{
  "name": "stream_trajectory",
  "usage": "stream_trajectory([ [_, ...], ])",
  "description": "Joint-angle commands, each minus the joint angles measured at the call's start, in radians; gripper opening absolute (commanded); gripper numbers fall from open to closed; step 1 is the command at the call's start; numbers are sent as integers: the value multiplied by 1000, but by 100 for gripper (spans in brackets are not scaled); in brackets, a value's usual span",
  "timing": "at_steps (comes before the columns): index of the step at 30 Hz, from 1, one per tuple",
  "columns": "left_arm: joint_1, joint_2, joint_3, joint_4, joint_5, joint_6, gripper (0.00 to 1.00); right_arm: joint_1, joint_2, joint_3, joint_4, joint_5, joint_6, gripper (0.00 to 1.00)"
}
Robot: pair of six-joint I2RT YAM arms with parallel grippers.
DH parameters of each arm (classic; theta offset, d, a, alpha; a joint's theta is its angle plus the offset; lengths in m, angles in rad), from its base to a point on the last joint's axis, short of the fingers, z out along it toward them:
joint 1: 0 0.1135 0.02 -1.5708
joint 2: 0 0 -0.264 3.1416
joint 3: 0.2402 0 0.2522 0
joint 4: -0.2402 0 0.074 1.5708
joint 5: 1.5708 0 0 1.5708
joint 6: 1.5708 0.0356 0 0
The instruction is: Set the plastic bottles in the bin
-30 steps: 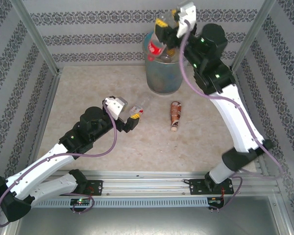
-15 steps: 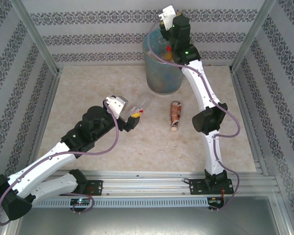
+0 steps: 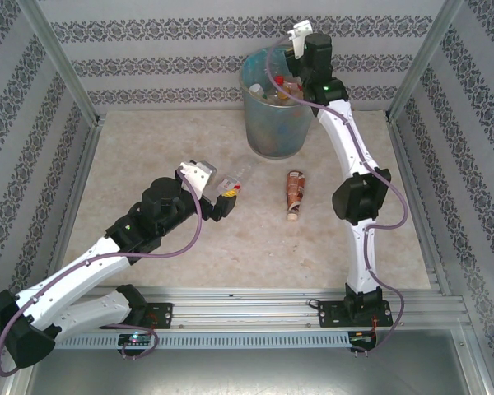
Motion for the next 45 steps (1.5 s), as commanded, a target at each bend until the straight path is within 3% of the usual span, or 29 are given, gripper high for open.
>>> stream_trajectory([
  [1, 10, -8, 30, -30, 6, -22, 100, -8, 41, -49, -146, -82, 120, 43],
  [13, 10, -15, 19, -34, -3, -25, 100, -10, 112, -1, -222, -140, 50, 41],
  [24, 10, -11, 6, -44, 1, -21, 100, -2, 146, -123, -246, -136, 24, 42],
  [32, 10, -16, -10, -45, -2, -27, 100, 5, 182, -85, -310, -89, -3, 42],
  [36, 10, -17, -18, -48, -2, -27, 100, 32, 211, -36, -356, -54, -97, 44],
  [40, 10, -11, -15, -49, 2, -16, 100, 55, 271, 97, -443, -108, -115, 46],
  [45, 10, 4, -4, -52, 6, -7, 100, 81, 278, 100, -426, -115, -84, 48],
])
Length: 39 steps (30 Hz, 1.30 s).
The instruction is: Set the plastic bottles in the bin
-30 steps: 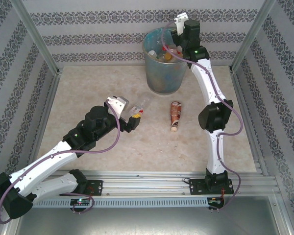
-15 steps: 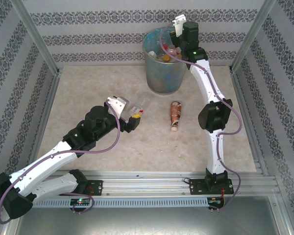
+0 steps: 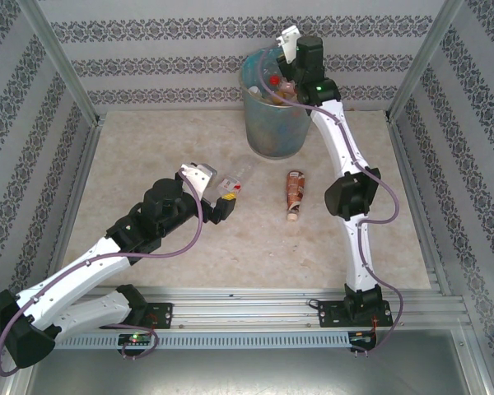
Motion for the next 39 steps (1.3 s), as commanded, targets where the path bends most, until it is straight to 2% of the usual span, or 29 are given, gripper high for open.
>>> stream_trajectory([
  [1, 10, 6, 5, -16, 7, 2, 100, 56, 146, -67, -324, -88, 30, 49],
  [4, 10, 6, 9, -16, 11, 4, 100, 67, 124, -41, -325, -104, 69, 57],
  [9, 10, 15, 15, -8, 11, 12, 100, 106, 18, 8, -281, -168, 125, 80],
  [12, 11, 25, 18, -1, 18, 9, 100, 129, -46, 35, -254, -259, 163, 86],
  [16, 10, 29, 16, 13, 34, -10, 100, 153, -101, 36, -218, -302, 177, 90],
  [27, 12, -19, 6, -24, -35, -16, 100, 148, -75, 38, -227, -224, 166, 90],
  [32, 11, -43, -10, -31, -51, -24, 99, 145, -45, 29, -269, -232, 198, 83],
  [36, 12, -48, -20, -32, -52, -42, 99, 155, -50, -25, -272, -212, 202, 71],
  [38, 12, -49, -22, -35, -49, -44, 99, 164, -52, -29, -279, -190, 188, 73],
  [39, 12, -48, -20, -38, -51, -44, 99, 171, -53, -30, -282, -175, 172, 78],
])
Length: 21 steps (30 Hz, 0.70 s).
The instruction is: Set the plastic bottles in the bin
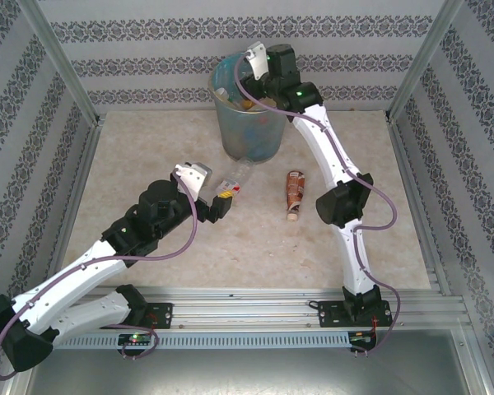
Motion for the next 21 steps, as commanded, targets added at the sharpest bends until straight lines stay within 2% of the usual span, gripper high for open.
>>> stream_trajectory([
  [1, 11, -14, -12, -33, -19, -23, 99, 26, 21, -19, -43, 64, -32, 83],
  [3, 11, -14, -14, -30, -24, -19, 99, 35, 20, -20, -35, 104, -71, 80],
  [4, 11, -14, -14, -28, -27, -16, 99, 37, 21, -16, -28, 120, -86, 73],
  [7, 11, -12, -5, -33, -26, -7, 99, 44, 30, 29, -13, 159, -119, 61],
  [12, 11, -37, 6, -46, -58, 5, 99, 74, 28, 114, 41, 236, -197, 51],
  [21, 11, -105, 3, -50, -124, 24, 99, 103, -12, 147, 106, 235, -248, 49],
])
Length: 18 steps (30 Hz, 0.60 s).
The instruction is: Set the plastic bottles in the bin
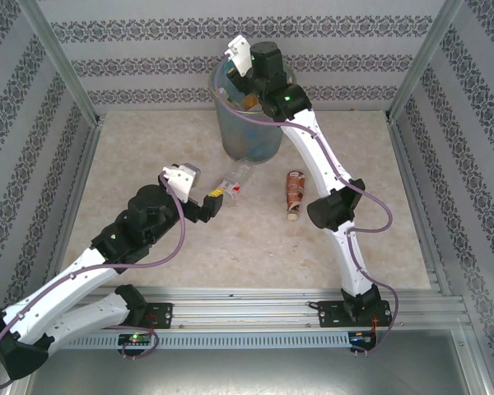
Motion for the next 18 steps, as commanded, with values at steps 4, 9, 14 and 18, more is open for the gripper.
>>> stream_trajectory([
  [4, 11, -19, 9, -15, -43, 26, 99, 11, 8, 18, 68, 23, -72, 50],
  [9, 11, -34, -1, -18, -56, 28, 99, 16, 83, 19, 98, 56, -114, 54],
  [14, 11, -73, -22, -24, -90, 24, 99, 34, 127, 22, 106, 54, -111, 69],
  [18, 11, -84, -26, -33, -100, 23, 99, 50, 127, 23, 103, 9, -76, 91],
])
